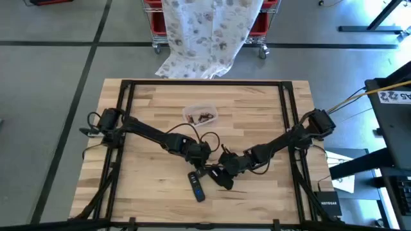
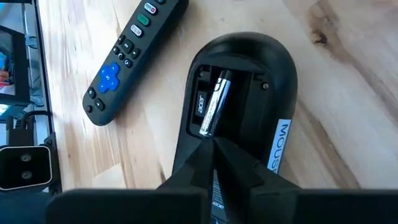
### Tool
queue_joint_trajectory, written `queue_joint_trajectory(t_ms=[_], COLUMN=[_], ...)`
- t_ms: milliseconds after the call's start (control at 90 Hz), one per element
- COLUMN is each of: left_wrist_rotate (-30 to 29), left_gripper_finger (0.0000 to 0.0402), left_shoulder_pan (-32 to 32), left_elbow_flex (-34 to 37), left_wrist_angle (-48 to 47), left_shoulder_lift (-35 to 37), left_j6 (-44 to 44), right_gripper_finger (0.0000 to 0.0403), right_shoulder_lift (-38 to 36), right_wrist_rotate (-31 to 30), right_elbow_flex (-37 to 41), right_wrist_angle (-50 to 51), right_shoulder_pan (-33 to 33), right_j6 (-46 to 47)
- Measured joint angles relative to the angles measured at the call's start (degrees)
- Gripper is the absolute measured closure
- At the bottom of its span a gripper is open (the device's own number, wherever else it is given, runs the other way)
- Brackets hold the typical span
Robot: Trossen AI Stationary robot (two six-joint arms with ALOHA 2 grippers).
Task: Insert battery
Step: Insert the silver battery into the mouse
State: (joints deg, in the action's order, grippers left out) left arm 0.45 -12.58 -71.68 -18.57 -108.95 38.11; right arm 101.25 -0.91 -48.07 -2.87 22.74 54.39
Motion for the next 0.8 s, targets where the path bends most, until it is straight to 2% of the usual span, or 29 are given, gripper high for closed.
queue_joint_trajectory(t_ms=[111,222,422,544,800], left_wrist_rotate=[3.4,3.7,4.0,6.2,7.3], left_gripper_finger=[0.0401,0.0401,0.0401,0.0401,0.0401], left_shoulder_pan=[-1.2,-1.3,-0.1,0.0,-0.6], left_elbow_flex=[0.0,0.0,0.0,0.0,0.0], left_wrist_angle=[5.4,6.3,13.2,18.4,21.1], left_shoulder_lift=[1.2,1.5,-2.3,-4.9,-8.5], left_j6=[0.0,-0.6,-3.3,-2.4,0.2], right_gripper_finger=[0.0403,0.0403,0.0403,0.0403,0.0403], right_shoulder_lift=[0.0,0.0,0.0,0.0,0.0], right_wrist_rotate=[0.0,0.1,-0.1,-0.1,-0.9], right_elbow_flex=[0.0,0.0,0.0,0.0,0.1], right_wrist_angle=[0.0,0.0,0.0,0.0,0.2], right_shoulder_pan=[0.1,0.1,0.1,0.1,0.2], right_j6=[0.0,0.0,0.0,0.4,1.1])
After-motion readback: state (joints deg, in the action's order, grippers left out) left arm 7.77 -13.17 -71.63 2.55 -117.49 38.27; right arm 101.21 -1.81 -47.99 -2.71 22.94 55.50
